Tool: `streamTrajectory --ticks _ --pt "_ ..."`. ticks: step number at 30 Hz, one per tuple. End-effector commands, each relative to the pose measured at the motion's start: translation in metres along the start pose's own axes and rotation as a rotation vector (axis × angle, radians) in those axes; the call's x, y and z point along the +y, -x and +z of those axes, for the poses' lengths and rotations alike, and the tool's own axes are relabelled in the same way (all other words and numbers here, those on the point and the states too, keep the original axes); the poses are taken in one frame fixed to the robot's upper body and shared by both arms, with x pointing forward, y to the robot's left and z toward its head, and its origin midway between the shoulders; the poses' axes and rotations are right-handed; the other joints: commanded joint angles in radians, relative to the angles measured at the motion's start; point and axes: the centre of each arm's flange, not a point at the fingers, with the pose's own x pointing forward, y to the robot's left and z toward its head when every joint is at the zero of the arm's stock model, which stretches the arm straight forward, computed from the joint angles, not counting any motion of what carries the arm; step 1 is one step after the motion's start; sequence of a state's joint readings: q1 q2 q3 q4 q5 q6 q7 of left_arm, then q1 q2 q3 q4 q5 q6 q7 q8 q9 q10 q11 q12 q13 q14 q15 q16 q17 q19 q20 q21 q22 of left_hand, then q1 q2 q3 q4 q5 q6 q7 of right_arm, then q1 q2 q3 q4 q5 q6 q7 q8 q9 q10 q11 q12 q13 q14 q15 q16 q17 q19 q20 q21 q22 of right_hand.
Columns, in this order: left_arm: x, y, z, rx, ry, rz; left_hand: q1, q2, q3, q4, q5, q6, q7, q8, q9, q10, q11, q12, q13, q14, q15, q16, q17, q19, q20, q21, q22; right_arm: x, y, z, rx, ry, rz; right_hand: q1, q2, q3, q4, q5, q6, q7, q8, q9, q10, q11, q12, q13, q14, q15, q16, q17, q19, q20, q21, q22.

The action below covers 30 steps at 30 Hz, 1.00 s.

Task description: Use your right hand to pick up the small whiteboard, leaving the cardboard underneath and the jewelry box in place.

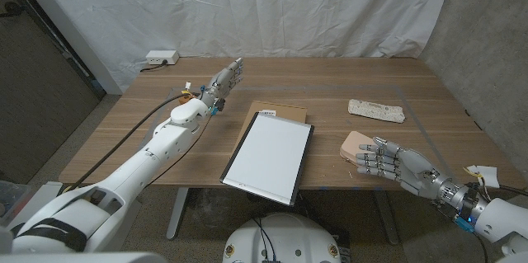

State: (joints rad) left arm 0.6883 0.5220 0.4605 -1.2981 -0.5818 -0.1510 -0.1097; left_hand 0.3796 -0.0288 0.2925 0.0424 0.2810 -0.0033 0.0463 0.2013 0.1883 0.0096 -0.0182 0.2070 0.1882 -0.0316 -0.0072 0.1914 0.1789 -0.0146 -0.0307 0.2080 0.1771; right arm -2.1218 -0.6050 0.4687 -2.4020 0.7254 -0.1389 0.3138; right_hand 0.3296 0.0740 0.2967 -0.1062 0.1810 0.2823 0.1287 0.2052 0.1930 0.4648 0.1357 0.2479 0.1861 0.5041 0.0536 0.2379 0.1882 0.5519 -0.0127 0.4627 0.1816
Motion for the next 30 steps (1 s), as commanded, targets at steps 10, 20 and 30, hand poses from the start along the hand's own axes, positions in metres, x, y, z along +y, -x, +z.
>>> streamTrajectory --ticks 10,20,30 --pt "0.023 -0.007 0.015 -0.025 -0.021 -0.038 0.013 -0.001 -0.003 -0.006 -0.003 0.004 0.004 -0.001 0.002 0.003 0.000 -0.003 0.002 0.000 0.001 -0.003 0.005 0.004 -0.040 -0.005 0.003 0.030 0.000 -0.015 0.082 -0.056 -0.007 0.003 -0.001 0.002 -0.008 -0.003 0.022 -0.001 0.008 0.004 0.026 0.002 0.010 0.003 0.026 0.001 0.006 0.005 0.028 0.003 0.008 -0.001" --pt "0.028 -0.003 0.011 -0.029 -0.009 -0.037 0.014 0.000 -0.004 -0.007 -0.004 0.004 0.004 -0.001 0.002 0.003 -0.001 -0.003 0.002 0.001 0.003 -0.003 0.005 0.003 -0.038 -0.005 0.003 0.040 0.004 -0.017 0.111 -0.057 -0.003 0.000 -0.004 -0.001 -0.007 -0.004 0.024 0.002 0.007 0.005 0.030 0.001 0.009 0.003 0.031 0.000 0.005 0.005 0.033 0.004 0.007 -0.001" --pt "0.028 0.004 0.011 -0.032 -0.014 -0.037 0.014 0.000 -0.005 -0.007 -0.005 0.005 0.004 0.000 0.002 0.003 0.000 -0.003 0.002 0.002 0.004 -0.003 0.005 0.002 -0.037 -0.006 0.003 0.044 0.008 -0.023 0.139 -0.049 0.000 -0.004 -0.011 -0.005 -0.007 -0.006 0.024 0.004 0.006 0.005 0.029 0.000 0.007 0.003 0.032 0.004 0.003 0.004 0.035 0.007 0.004 -0.001"
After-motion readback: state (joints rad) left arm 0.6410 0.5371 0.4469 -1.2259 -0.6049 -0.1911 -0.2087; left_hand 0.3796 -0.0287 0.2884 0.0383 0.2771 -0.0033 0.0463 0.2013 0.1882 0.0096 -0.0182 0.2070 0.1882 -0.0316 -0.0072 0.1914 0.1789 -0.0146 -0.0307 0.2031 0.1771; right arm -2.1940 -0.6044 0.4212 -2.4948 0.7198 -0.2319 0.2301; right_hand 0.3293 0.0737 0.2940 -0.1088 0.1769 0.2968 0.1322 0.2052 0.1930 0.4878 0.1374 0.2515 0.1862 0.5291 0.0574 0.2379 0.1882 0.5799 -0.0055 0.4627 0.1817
